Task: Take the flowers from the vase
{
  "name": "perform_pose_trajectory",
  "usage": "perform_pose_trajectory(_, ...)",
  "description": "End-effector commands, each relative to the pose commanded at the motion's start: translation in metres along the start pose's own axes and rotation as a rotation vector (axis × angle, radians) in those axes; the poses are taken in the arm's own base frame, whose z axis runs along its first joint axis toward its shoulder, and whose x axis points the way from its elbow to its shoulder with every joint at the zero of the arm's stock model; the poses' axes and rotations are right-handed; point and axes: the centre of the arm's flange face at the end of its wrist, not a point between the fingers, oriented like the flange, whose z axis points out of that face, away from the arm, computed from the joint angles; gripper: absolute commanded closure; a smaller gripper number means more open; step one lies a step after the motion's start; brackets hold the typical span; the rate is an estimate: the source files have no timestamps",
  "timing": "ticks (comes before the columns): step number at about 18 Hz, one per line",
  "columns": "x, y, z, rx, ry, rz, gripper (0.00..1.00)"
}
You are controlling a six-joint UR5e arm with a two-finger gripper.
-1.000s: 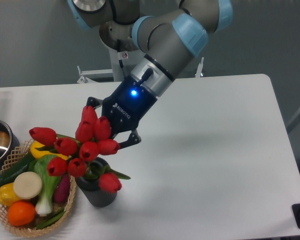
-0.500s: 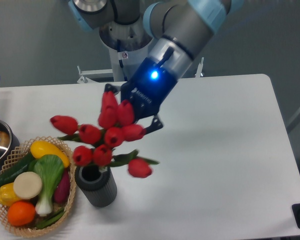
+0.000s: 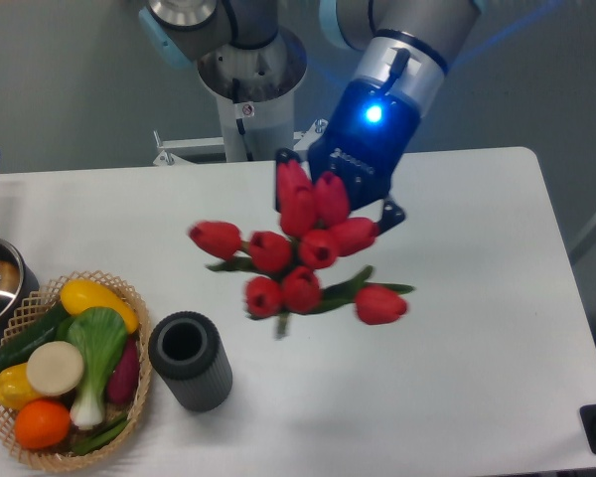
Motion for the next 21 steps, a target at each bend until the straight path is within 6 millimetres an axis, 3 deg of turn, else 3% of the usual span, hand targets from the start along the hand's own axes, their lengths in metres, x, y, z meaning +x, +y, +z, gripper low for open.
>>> perform_pose_trajectory(5, 0.000, 0.037, 0.006, -0.180, -0.085, -0.045, 1.00)
perform_pose_trajectory(13, -0.012, 0.075, 0.018, -0.439, -0.182, -0.047, 1.00)
perform_pose_trajectory(19, -0.012, 0.104, 0.017, -0.712, -0.085, 0.106, 1.00)
perform_pose_trajectory(21, -0.017, 0.117, 0.029, -0.754, -0.077, 0.108, 0.99)
